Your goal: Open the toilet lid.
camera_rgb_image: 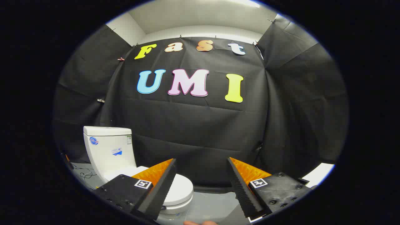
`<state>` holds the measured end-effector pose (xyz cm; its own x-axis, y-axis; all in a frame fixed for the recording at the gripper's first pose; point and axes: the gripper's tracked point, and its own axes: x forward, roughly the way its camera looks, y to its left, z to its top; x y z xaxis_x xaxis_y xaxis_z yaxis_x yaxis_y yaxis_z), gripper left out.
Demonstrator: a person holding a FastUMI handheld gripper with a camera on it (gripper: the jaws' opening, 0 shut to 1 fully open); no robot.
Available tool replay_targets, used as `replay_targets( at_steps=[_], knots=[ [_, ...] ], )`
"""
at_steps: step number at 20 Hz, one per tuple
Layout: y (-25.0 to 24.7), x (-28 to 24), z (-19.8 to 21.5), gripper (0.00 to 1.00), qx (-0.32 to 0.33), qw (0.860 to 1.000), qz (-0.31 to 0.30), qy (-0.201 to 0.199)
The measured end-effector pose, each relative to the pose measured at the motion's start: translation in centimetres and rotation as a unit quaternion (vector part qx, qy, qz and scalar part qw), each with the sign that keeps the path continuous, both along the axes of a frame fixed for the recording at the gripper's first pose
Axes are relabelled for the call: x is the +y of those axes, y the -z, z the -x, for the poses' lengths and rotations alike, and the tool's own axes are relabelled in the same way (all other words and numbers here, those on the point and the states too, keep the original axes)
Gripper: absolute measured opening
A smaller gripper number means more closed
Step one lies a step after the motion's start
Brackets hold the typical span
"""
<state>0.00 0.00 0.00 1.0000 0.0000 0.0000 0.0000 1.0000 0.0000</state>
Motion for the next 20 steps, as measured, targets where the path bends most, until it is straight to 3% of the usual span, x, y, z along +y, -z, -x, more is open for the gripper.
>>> replay_targets(
  at_steps=[6,20],
  knots=[
    [0.12,-0.78,-0.14,0.98,0.005,1.000,-0.002,0.016],
    [0.82,0.01,-0.08,0.98,0.015,1.000,0.007,0.007]
  ],
)
